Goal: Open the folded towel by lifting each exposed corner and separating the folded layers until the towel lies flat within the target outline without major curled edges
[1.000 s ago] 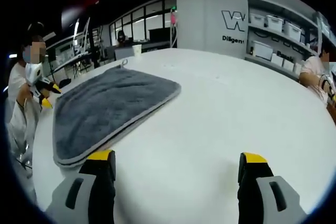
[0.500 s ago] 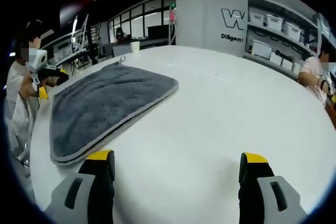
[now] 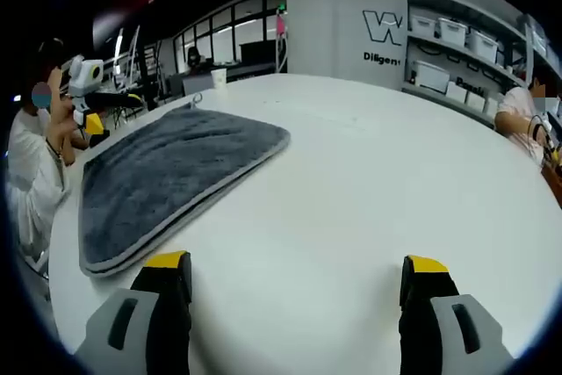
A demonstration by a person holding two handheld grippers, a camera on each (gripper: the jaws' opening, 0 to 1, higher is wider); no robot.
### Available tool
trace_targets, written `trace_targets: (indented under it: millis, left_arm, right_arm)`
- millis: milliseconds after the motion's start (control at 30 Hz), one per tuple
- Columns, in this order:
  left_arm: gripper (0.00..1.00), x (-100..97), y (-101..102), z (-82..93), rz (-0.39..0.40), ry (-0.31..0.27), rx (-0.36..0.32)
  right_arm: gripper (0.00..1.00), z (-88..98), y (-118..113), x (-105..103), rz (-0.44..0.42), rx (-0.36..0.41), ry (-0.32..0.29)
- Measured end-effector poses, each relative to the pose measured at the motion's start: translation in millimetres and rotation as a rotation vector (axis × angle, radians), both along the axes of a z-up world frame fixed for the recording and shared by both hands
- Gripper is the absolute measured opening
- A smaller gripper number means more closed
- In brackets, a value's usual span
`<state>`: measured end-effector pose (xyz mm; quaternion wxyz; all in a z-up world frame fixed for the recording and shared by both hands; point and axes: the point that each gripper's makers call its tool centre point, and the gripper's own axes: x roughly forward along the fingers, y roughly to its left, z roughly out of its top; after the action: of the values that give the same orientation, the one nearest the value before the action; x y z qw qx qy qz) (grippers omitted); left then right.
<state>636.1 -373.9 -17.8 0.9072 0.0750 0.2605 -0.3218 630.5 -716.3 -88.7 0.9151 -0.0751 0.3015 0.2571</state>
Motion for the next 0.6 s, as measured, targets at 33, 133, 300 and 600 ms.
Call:
trace_targets:
  millis: [33,133,300,600]
  left_arm:
    - [0.97,3.2,-1.3,-0.7,-0.007,-0.005,-0.001]
    - [0.98,18.6,0.1,-5.3,0.014,-0.044,-0.007]
    - [0.99,21.9,6.8,-14.4,-0.001,-0.063,0.017]
    - [0.99,13.3,13.9,-35.4,-0.004,-0.051,0.007]
  right_arm:
    - [0.99,0.4,0.6,0.2,0.001,0.005,-0.001]
    - [0.99,0.6,2.8,0.6,0.007,0.019,0.003]
    - [0.98,-1.5,7.8,-1.3,0.042,-0.023,0.001]
    - [0.90,19.6,22.5,0.6,0.067,0.093,-0.077]
